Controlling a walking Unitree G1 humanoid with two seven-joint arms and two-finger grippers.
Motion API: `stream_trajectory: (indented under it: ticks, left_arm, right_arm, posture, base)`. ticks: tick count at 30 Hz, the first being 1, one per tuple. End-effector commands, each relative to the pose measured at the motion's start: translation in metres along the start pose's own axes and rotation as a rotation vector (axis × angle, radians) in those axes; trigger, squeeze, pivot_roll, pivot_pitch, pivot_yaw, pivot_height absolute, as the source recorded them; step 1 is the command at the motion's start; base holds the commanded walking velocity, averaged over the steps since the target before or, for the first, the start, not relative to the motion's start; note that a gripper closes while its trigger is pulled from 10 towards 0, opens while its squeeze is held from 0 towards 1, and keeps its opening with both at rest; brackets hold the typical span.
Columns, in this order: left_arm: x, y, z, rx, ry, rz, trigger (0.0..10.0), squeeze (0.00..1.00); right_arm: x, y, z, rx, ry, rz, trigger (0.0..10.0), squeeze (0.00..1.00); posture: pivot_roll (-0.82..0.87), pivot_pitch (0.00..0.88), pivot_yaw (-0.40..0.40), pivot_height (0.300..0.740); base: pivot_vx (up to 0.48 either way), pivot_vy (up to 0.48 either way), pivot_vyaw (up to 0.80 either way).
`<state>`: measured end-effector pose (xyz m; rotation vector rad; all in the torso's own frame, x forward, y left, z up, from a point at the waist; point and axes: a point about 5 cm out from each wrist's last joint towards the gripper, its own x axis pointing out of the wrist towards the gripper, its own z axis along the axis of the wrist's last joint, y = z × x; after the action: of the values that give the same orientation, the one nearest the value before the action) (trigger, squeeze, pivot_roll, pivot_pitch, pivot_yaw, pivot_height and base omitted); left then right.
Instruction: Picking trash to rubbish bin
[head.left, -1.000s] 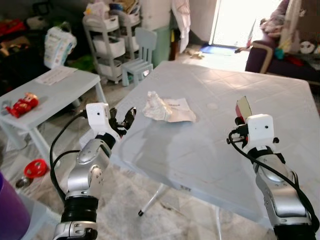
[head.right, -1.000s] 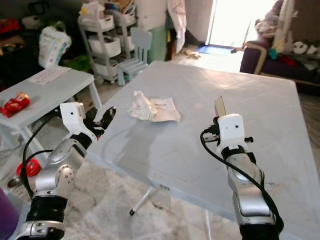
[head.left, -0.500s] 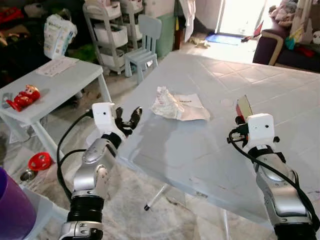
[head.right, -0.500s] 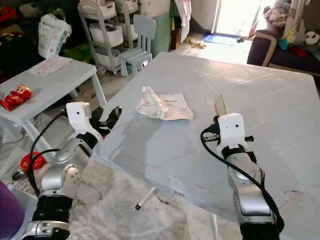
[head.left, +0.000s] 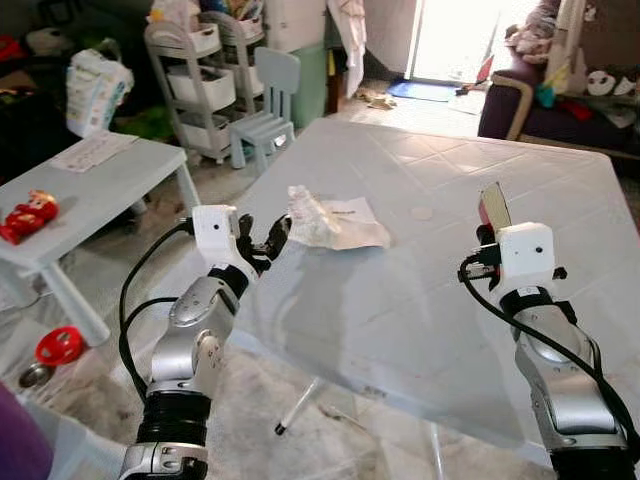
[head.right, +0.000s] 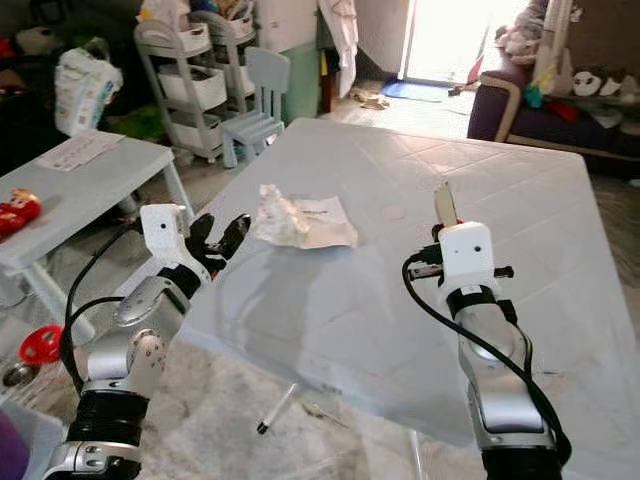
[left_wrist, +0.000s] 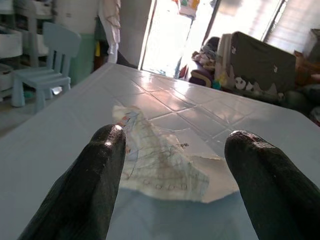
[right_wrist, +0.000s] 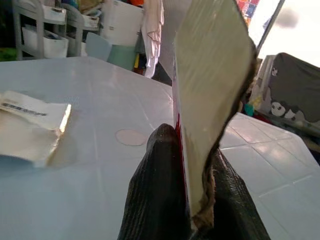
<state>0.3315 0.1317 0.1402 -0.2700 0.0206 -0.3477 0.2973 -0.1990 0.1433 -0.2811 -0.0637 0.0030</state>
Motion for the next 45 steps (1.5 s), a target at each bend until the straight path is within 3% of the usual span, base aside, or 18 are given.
stream_trajectory:
  ticks: [1,9,15,25,32,38,45]
  left_arm:
    - [0.000,0.001,0.004,0.017,-0.007,0.001,10.0,0.00]
    - [0.000,0.002,0.001,0.015,0.016,0.013,10.0,0.00]
    - [-0.002,0.002,-0.003,0.021,0.040,0.016,10.0,0.00]
    - [-0.002,-0.008,-0.006,0.033,0.074,-0.047,10.0,0.00]
    - [-0.001,-0.017,-0.016,0.032,0.184,-0.175,10.0,0.00]
    - [0.012,-0.020,-0.017,0.073,0.235,-0.240,10.0,0.00]
    - [0.033,-0.014,-0.015,0.123,0.263,-0.227,10.0,0.00]
  right_arm:
    - [0.002,0.001,0.008,-0.001,-0.037,-0.001,10.0,0.00]
    - [0.001,0.001,0.008,-0.001,-0.039,-0.004,10.0,0.00]
    - [0.001,0.002,0.008,0.000,-0.037,-0.005,10.0,0.00]
    - [0.000,0.002,0.007,0.000,-0.033,-0.001,10.0,0.00]
    - [-0.001,0.003,0.007,-0.001,-0.030,0.007,10.0,0.00]
    - [-0.001,0.002,0.007,-0.005,-0.028,0.013,10.0,0.00]
    - [-0.003,0.002,0.006,-0.007,-0.024,0.010,10.0,0.00]
  posture:
    - [-0.04,0.000,0.032,0.740]
    - [-0.04,0.000,0.034,0.740]
    - [-0.04,0.000,0.034,0.740]
    - [-0.04,0.000,0.036,0.740]
    - [-0.04,0.000,0.034,0.740]
    - [-0.05,0.000,0.033,0.740]
    - [-0.07,0.000,0.041,0.740]
  base:
    - [0.469,0.000,0.00]
    - [0.449,0.000,0.00]
    - [0.000,0.000,0.00]
    - [0.000,0.000,0.00]
    - [0.000,0.000,0.00]
    - [0.000,0.000,0.00]
    - [0.000,0.000,0.00]
